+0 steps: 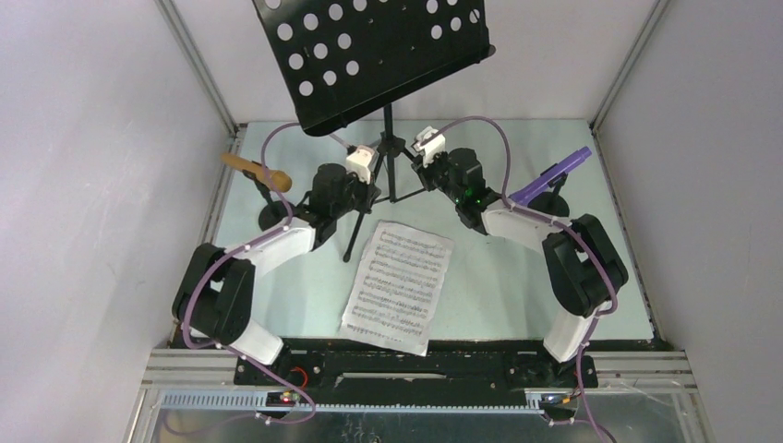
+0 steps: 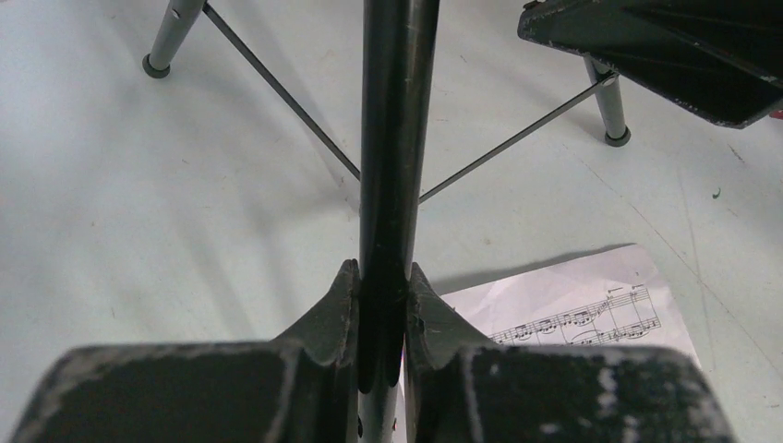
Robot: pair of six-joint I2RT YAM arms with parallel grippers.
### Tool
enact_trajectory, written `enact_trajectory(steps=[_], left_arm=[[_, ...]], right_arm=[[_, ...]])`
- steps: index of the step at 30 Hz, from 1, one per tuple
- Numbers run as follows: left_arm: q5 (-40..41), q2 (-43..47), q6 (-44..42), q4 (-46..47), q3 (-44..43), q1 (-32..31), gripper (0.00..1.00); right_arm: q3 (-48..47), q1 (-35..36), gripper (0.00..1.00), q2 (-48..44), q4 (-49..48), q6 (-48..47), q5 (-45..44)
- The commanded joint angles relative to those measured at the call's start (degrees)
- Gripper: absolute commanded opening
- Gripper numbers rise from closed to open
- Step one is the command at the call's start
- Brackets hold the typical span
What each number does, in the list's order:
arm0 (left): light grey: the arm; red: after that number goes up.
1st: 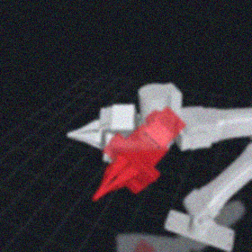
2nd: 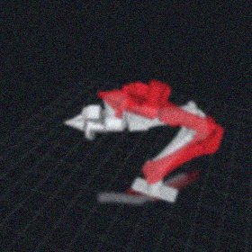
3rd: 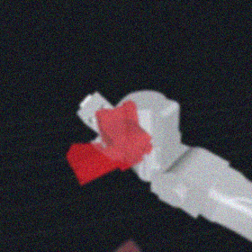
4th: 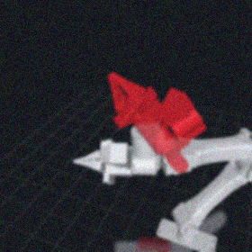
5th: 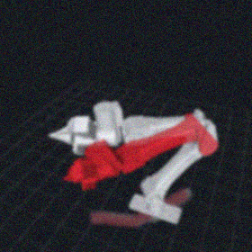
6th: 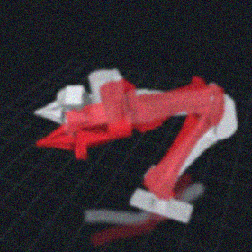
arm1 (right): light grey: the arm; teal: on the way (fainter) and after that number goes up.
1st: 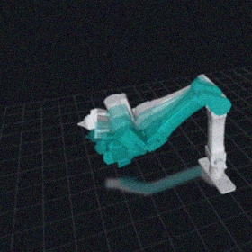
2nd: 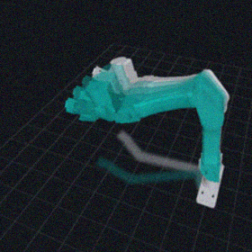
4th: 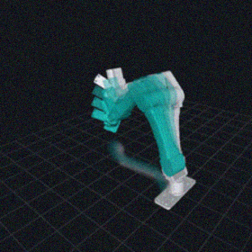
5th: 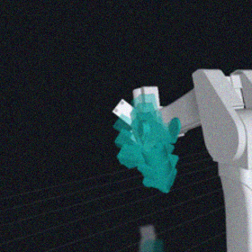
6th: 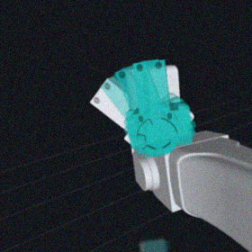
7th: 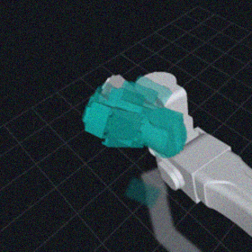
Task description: Pack up the instrument practice props
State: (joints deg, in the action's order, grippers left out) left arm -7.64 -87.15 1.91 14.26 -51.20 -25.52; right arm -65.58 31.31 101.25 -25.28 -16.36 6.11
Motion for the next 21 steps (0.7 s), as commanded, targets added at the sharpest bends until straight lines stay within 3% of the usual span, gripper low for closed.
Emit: enact_trajectory(steps=[1, 21], left_arm=[[0.5, -2.3, 0.0, 0.9, -1.7, 0.2, 0.01], [-1.2, -12.2, -12.1, 3.0, -14.7, -0.6, 0.0]], right_arm=[[3.5, -0.4, 0.0, -3.5, -7.1, 4.8, -11.9], [21.8, 3.2, 0.0, -18.4, -18.9, 4.8, -22.0]])
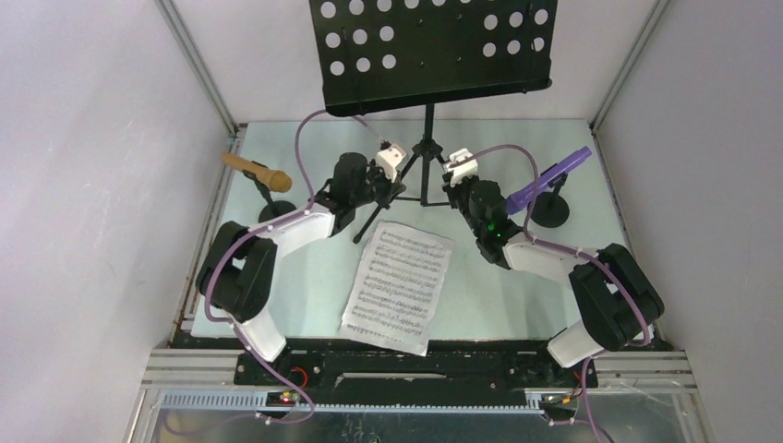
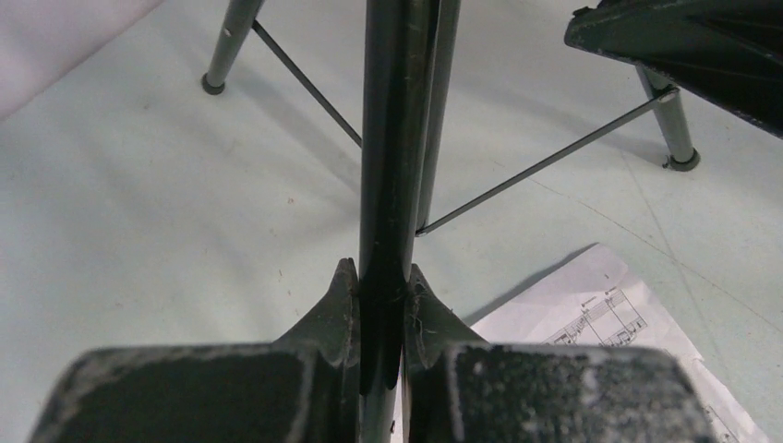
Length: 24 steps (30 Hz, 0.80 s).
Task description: Pack up the instrument practice props
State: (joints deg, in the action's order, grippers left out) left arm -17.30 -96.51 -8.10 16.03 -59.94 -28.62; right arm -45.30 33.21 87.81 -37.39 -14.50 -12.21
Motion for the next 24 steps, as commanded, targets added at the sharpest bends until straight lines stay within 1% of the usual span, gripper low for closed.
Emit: enact_trajectory(steps=[1, 5, 12, 24], left_arm=[[7.9, -3.3, -2.6, 1.1, -6.8, 2.6, 0.0], [3.6, -4.4, -3.6, 1.3, -9.2, 2.6, 0.0], [-2.7, -2.7, -4.6, 5.1, -9.4, 2.6, 0.0], [-6.1, 0.0, -2.4, 10.0, -10.6, 2.6, 0.0]], right_arm=[[2.0, 1.3, 0.0, -4.9, -7.5, 2.8, -3.8], [2.7, 1.2, 0.0, -3.9, -11.7, 2.4, -3.2], [2.7, 1.3, 0.0, -3.6, -17.9, 0.3, 0.0], [2.6, 1.4, 0.0, -3.9, -28.4, -2.7, 1.1]])
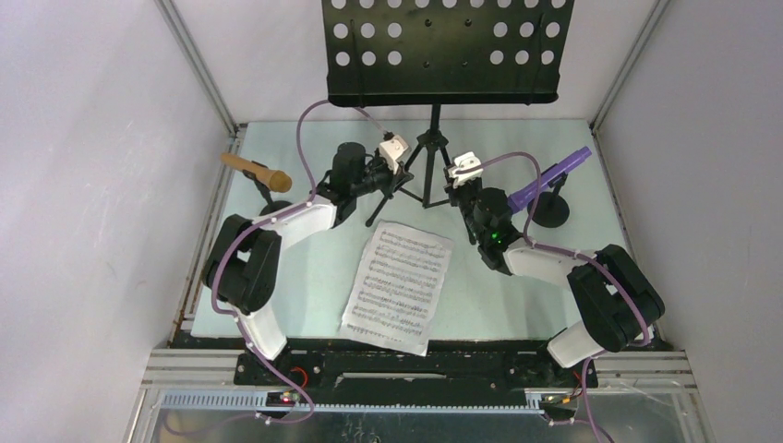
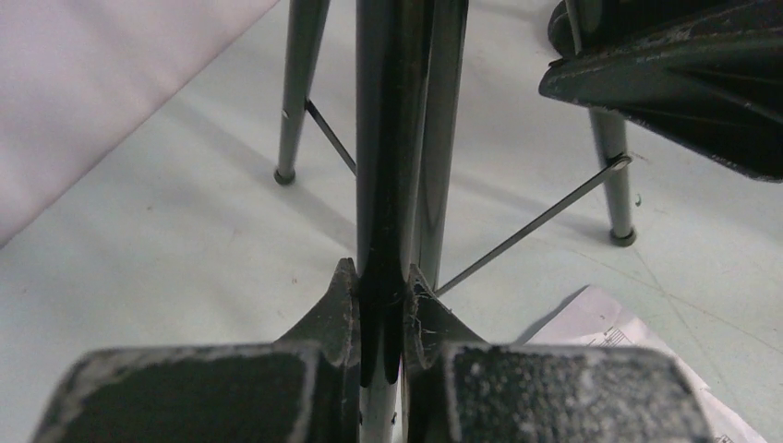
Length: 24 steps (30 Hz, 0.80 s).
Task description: Pack up the instrument practice props
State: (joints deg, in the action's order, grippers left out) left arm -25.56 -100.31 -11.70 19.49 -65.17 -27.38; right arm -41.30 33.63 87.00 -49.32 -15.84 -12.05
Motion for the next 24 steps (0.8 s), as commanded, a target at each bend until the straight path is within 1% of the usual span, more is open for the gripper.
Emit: enact_trajectory(steps=[1, 10, 14, 20, 24], left_arm=[[1.9, 3.9, 1.4, 6.6, -5.8, 1.4, 0.0], [-0.9, 3.3, 3.3, 7.2, -9.2, 1.2, 0.0], [-2.9, 2.5, 5.6, 10.4, -8.8, 1.2, 0.0], [-4.0, 1.1, 6.4, 13.8, -6.4, 0.3, 0.0], [-4.3, 0.2, 6.2, 14.9, -5.5, -0.2, 0.01]], right_arm=[[-1.3, 1.0, 0.0, -3.0, -17.2, -1.7, 0.8], [-1.5, 0.8, 0.0, -1.9, -22.8, -4.4, 0.9], [-2.7, 0.8, 0.0, -1.9, -23.3, -5.7, 1.9], [-2.0, 2.0, 0.0, -0.1, -23.2, -7.1, 4.5], [-1.9, 2.2, 0.0, 1.9, -23.1, -5.3, 7.2]])
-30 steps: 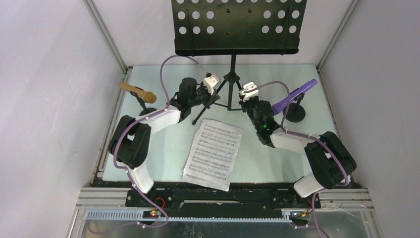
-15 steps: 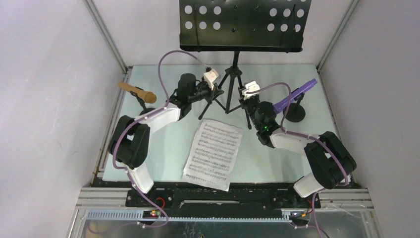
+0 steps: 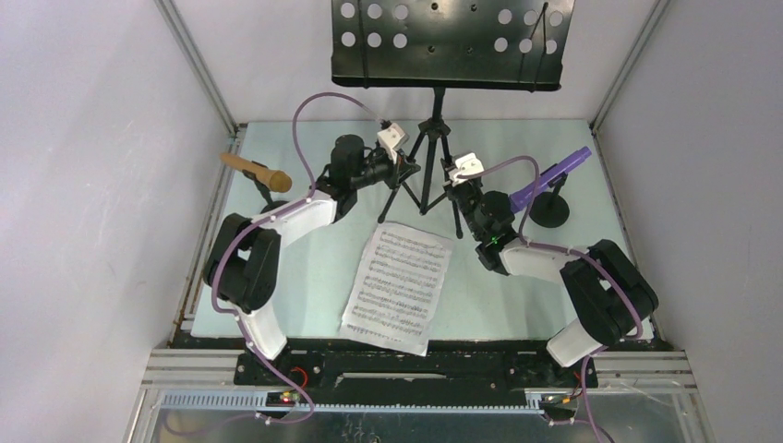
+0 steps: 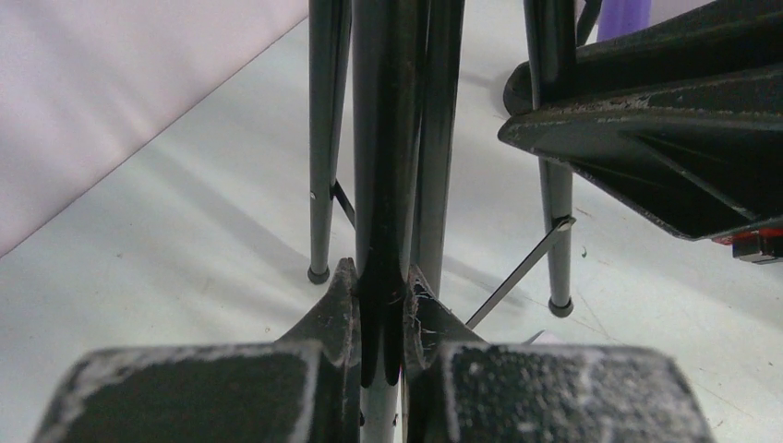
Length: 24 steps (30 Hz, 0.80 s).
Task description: Pack up the instrument practice props
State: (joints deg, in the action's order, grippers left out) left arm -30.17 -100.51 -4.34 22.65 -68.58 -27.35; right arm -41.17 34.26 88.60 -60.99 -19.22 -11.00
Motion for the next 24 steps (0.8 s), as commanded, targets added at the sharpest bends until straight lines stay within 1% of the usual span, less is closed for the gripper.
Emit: enact_trajectory(steps=[1, 5, 6, 10, 12, 15, 20, 24], left_arm=[[0.1, 0.0, -1.2, 11.8, -2.2, -0.2, 0.02], [-1.3, -1.0, -1.1, 11.8, -2.1, -0.2, 0.03], [-2.0, -1.4, -0.9, 11.9, -2.0, -0.3, 0.02], [-3.5, -2.5, 0.1, 13.6, -0.7, -0.7, 0.01], [-3.4, -2.9, 1.0, 15.0, 0.5, -0.9, 0.01], [-2.5, -3.0, 2.2, 17.5, 2.6, -0.9, 0.0], [-1.6, -3.4, 2.4, 18.1, 3.8, -0.9, 0.0], [-0.8, -3.4, 2.4, 18.3, 4.2, -0.8, 0.0]], right_arm=[[-2.2, 1.6, 0.0, 0.5, -10.0, -1.3, 7.3], [-2.4, 1.5, 0.0, 0.5, -5.2, 0.8, 10.3], [-2.4, 1.4, 0.0, 0.7, -4.5, 0.7, 12.6], [-4.1, 1.5, 0.0, 1.5, 0.0, -1.5, 16.0], [-5.1, 1.7, 0.0, 1.6, 2.3, -1.9, 16.7], [-5.3, 1.5, 0.01, 1.0, 4.7, 0.0, 16.6], [-5.3, 0.7, 0.16, -1.0, 10.8, 5.2, 16.6], [-5.3, 0.0, 0.36, -3.1, 13.4, 10.1, 16.0]])
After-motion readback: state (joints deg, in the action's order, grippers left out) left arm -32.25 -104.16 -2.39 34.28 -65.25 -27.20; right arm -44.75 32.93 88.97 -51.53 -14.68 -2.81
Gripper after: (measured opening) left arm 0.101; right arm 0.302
